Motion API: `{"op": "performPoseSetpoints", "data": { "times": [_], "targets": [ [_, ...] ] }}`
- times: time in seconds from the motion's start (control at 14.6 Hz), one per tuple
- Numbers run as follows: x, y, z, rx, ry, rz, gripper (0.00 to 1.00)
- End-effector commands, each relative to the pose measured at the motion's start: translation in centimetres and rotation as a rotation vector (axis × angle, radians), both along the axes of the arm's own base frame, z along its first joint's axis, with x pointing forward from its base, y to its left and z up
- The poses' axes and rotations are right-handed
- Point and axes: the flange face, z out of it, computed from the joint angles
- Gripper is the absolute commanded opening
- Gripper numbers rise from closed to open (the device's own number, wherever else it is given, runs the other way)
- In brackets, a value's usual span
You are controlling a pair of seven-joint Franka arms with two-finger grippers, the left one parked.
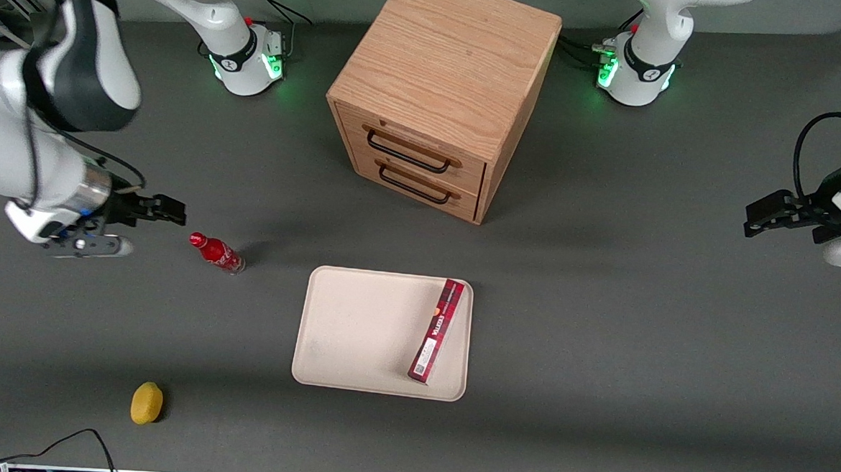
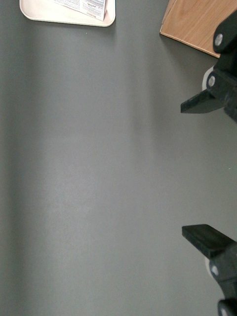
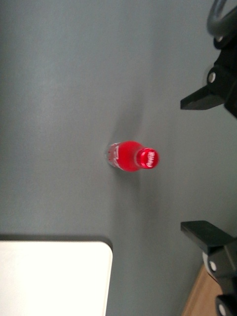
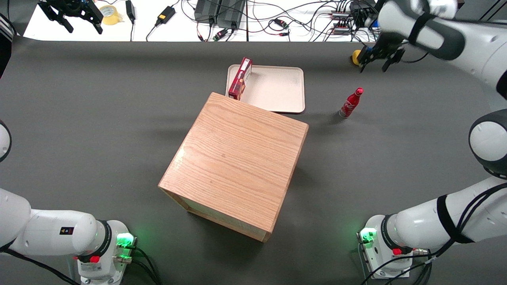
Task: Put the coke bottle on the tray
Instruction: 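Move the open right gripper down over the red Coca-Cola bottle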
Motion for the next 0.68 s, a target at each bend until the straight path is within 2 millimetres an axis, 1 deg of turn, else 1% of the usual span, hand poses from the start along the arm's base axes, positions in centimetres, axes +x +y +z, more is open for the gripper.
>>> {"op": "performPoseSetpoints", "data": {
  "times": [0.0,0.21,0.34,0.48,0.55,0.62],
  "targets": [
    [-2.3,-0.3,-3.1,-0.039,-0.044,0.015,0.99],
    [-3.8,-0.5,-6.2,-0.036,-0.097,0.022,0.97],
    [-3.8,-0.6,-6.7,-0.035,-0.099,0.02,0.95],
    [-3.7,-0.5,-6.9,-0.034,-0.108,0.018,0.88],
    [-3.7,-0.5,-7.0,-0.034,-0.111,0.019,0.82],
    [-3.7,-0.5,-7.1,-0.034,-0.116,0.02,0.81]
  ]
}}
